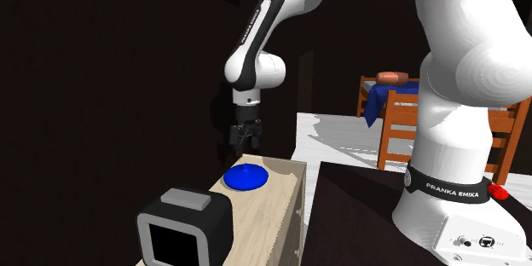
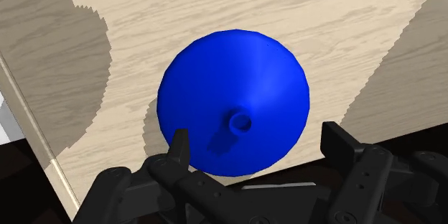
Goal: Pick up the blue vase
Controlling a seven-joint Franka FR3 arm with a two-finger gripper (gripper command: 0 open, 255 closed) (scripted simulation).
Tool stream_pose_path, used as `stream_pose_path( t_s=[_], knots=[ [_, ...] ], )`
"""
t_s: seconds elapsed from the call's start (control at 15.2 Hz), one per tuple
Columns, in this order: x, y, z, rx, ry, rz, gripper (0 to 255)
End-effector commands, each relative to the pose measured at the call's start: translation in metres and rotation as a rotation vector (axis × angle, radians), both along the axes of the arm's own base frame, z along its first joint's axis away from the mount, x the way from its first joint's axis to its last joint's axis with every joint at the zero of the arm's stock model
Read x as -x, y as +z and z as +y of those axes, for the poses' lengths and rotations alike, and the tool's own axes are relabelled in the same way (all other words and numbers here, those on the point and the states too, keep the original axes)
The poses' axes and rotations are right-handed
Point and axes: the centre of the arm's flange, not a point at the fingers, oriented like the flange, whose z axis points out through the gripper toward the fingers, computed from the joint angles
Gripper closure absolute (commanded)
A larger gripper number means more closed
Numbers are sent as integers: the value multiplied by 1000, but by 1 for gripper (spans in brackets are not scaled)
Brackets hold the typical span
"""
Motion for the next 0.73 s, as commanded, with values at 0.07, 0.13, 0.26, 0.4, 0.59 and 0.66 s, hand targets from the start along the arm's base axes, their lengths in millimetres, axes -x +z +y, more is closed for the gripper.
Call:
stream_pose_path(
  t_s=[0.07, 0.13, 0.26, 0.4, 0.59, 0.66],
  knots=[
    [-5, -18, -2, -1, -2, -2, 0],
    [-5, -24, -2, -1, -2, -2, 0],
    [-5, -34, -2, -1, -2, -2, 0],
    [-5, -42, -2, -1, -2, -2, 0],
    [-5, -43, -2, -1, -2, -2, 255],
    [-5, -43, -2, -1, -2, -2, 255]
  ],
)
